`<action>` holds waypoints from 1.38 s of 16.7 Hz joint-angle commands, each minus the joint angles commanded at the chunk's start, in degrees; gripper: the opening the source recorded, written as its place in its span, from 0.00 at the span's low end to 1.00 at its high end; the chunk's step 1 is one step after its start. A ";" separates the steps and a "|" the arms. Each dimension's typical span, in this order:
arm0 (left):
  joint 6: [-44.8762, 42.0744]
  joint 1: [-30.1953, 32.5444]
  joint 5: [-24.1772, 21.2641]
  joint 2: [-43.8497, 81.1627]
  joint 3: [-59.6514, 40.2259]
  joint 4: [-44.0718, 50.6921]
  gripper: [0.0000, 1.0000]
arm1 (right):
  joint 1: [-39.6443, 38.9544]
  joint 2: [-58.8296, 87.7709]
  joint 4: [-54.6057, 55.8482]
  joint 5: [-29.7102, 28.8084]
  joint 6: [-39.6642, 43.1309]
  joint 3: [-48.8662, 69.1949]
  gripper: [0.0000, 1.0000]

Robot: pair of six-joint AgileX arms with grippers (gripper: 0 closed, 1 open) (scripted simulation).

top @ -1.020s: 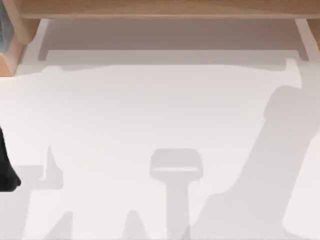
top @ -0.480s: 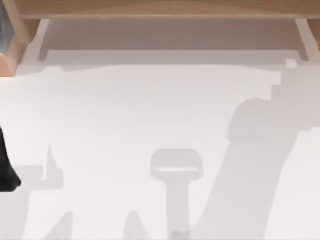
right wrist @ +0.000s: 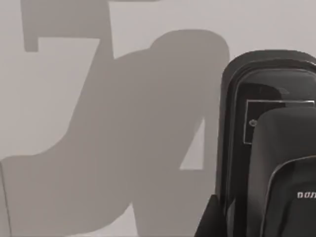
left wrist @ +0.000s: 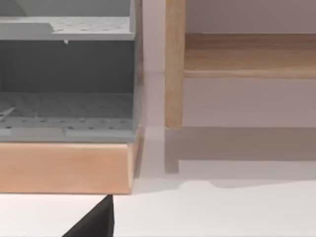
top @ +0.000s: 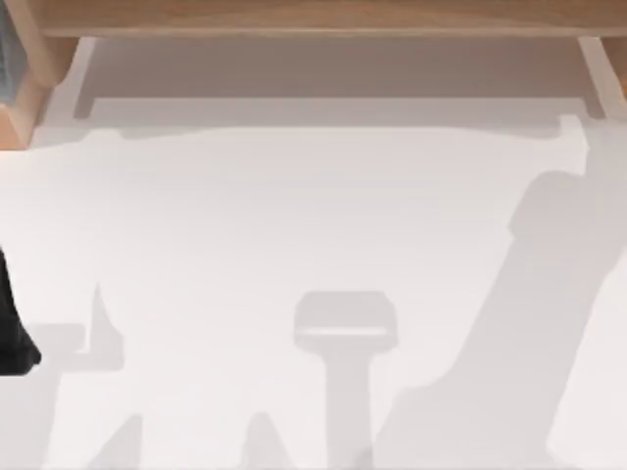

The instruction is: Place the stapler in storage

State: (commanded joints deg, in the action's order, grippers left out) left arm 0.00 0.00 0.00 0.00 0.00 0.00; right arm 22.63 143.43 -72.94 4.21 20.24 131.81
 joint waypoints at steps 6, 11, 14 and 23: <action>0.00 0.00 0.00 0.00 0.00 0.00 1.00 | 0.33 1.00 -0.11 -0.76 1.08 -1.36 0.00; 0.00 0.00 0.00 0.00 0.00 0.00 1.00 | 0.33 1.00 -0.11 -0.76 1.08 -1.36 0.38; 0.00 0.00 0.00 0.00 0.00 0.00 1.00 | 0.33 1.00 -0.11 -0.76 1.08 -1.36 0.60; 0.00 0.00 0.00 0.00 0.00 0.00 1.00 | 0.33 1.00 -0.11 -0.76 1.08 -1.36 1.00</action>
State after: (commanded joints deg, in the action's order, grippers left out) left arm 0.00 0.00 0.00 0.00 0.00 0.00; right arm 22.96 144.43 -73.05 3.45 21.31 130.44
